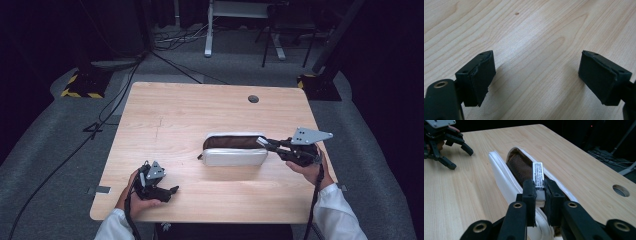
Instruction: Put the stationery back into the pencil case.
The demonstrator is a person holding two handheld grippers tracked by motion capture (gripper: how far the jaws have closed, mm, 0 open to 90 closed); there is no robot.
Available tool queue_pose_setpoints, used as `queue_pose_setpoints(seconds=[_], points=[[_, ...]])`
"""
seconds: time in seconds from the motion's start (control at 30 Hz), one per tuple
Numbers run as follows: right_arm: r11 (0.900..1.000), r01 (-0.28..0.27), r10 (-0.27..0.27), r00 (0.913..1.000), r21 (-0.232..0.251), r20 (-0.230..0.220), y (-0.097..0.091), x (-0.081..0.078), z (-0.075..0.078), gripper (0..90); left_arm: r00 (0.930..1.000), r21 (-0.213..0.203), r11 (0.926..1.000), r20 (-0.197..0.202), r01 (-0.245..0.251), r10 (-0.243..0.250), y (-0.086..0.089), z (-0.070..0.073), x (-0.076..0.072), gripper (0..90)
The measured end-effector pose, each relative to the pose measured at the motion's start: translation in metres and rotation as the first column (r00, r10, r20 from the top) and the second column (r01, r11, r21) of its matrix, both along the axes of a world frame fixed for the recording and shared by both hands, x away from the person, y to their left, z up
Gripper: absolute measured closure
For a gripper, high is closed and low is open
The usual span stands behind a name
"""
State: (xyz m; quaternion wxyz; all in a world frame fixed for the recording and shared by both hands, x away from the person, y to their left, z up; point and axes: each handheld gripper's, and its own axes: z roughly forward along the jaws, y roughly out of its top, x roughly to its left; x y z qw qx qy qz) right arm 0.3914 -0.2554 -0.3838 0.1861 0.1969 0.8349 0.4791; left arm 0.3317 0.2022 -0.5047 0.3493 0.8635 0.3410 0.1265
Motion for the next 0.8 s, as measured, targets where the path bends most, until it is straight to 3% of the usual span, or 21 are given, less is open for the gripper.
queue_pose_setpoints(seconds=[0.4, 0.8], points=[[0.9983, -0.046, 0.046, 0.9988, -0.035, -0.017, 0.03, 0.01, -0.004, 80.0, 1.0, 0.0, 1.0, 0.0, 0.0, 0.0, 0.0, 0.0, 0.0, 14.6], [0.9958, -0.07, 0.068, 0.997, -0.059, -0.038, 0.046, 0.019, -0.008, 79.9, 1.0, 0.0, 1.0, 0.0, -0.001, 0.001, 0.0, 0.0, 0.0, 14.5]])
